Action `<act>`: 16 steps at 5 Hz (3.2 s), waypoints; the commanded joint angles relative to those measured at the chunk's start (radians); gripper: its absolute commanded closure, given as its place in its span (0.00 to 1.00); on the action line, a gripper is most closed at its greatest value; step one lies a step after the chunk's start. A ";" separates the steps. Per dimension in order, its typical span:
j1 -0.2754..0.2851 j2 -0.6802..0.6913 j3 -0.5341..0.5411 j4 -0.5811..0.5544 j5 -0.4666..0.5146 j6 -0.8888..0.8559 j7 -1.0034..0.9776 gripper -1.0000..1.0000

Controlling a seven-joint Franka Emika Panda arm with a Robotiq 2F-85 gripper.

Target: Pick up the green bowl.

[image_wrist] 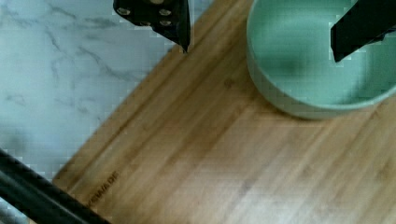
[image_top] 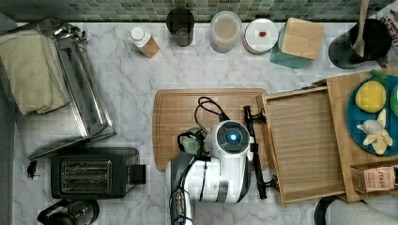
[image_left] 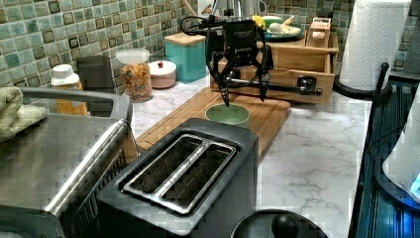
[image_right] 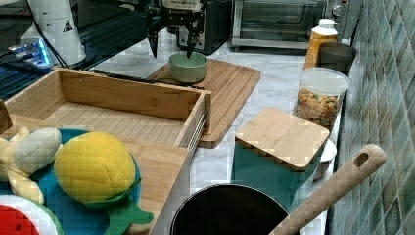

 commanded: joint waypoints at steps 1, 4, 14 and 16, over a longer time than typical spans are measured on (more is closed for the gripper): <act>0.022 -0.025 0.015 -0.091 0.049 0.204 -0.059 0.00; 0.051 -0.019 0.020 -0.138 0.034 0.260 -0.030 0.00; -0.036 -0.155 0.082 0.179 -0.081 -0.081 0.119 1.00; -0.070 -0.143 0.050 0.447 -0.083 -0.376 0.029 1.00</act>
